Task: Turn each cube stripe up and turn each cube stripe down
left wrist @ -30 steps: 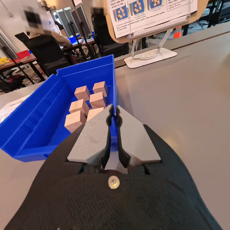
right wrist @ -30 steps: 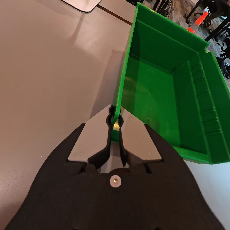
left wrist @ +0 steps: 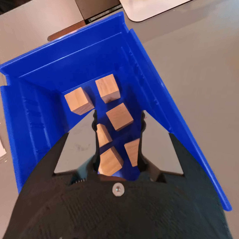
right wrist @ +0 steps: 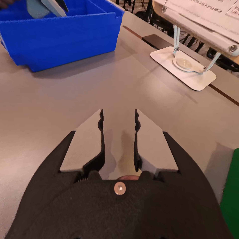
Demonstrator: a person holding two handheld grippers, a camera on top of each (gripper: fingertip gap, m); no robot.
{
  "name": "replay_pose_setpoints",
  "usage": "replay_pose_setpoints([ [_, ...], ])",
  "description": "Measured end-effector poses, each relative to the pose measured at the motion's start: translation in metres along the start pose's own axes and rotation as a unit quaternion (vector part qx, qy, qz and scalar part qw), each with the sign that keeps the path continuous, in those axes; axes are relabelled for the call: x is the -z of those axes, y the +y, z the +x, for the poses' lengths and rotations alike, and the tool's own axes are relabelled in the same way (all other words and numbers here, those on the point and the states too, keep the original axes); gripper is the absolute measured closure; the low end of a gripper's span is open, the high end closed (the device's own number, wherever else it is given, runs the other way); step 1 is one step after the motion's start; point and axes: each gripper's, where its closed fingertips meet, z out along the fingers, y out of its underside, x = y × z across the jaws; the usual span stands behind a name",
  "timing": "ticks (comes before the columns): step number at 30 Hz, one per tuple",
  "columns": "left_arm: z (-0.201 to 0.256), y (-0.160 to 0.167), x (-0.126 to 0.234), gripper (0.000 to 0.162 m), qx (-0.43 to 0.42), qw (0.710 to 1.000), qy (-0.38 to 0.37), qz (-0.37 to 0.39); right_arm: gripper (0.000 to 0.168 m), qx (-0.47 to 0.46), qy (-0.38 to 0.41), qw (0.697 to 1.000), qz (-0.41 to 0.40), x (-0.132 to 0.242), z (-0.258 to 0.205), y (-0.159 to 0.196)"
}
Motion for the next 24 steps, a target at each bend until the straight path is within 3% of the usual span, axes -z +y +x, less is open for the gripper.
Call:
replay_pose_setpoints([
  [5, -0.013, 0.012, -0.017, 0.091, 0.014, 0.998, -0.019, -0.064, 0.123, -0.014, -0.025, 1.0, -0.01, -0.011, -0.005, 0.013],
  [13, -0.001, 0.032, -0.042, 0.106, 0.004, 0.993, -0.032, -0.118, 0.124, -0.002, -0.009, 1.0, -0.017, -0.008, -0.001, 0.024],
  [20, -0.004, 0.028, -0.041, 0.112, -0.013, 0.994, -0.033, -0.105, 0.125, 0.018, -0.001, 1.0, -0.023, -0.011, -0.004, 0.027],
  [24, -0.004, -0.011, -0.01, 0.113, -0.063, 0.997, -0.044, 0.007, 0.125, 0.012, -0.014, 1.0, -0.019, -0.011, -0.008, 0.027],
])
